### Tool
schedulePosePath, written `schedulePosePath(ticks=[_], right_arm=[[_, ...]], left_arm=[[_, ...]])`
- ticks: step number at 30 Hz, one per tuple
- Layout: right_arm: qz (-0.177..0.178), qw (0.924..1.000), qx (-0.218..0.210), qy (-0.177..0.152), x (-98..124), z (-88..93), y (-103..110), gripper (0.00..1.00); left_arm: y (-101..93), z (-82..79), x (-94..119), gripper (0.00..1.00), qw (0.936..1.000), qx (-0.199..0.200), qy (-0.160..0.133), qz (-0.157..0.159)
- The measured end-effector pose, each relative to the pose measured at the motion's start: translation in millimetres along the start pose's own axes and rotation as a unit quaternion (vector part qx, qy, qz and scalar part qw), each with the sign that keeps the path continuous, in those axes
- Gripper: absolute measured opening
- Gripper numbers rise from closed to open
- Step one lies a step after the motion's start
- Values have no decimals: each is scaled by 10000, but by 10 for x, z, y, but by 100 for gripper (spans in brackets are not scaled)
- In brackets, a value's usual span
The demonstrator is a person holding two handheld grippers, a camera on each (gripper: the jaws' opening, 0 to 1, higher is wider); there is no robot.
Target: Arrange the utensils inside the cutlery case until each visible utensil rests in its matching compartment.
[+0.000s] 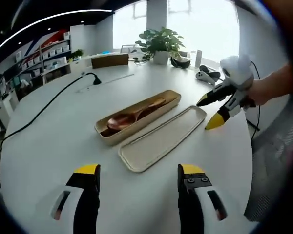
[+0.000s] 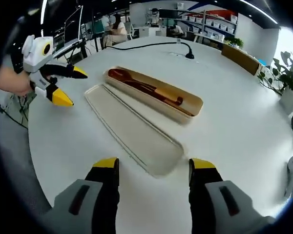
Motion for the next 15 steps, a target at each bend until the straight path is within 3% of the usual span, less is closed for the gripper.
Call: schedulePosePath(ticks=[5, 13, 15], right_arm=[[-8, 10000, -6, -93, -31, -25, -13, 56], [-63, 9999, 50, -150, -52, -64, -16, 56], [-128, 9997, 115, -175, -54, -78, 1, 54]], left_arm=[[-8, -69, -73, 66, 9999, -23, -123, 63], [-57, -63, -211, 65, 9999, -6, -35, 99], [-51, -89, -245, 62, 9998, -74, -167, 91]])
Point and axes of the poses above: the point that each gripper's makers call its tool centre point, and the gripper's own axes: x roughly backward along the fingers, y roughly to its left, z roughly out of its underside, the point moved 5 cm from there along x, roughly backward along the fingers, and after that the axes turned 5 degrees about -x, right-handed, at the moved point
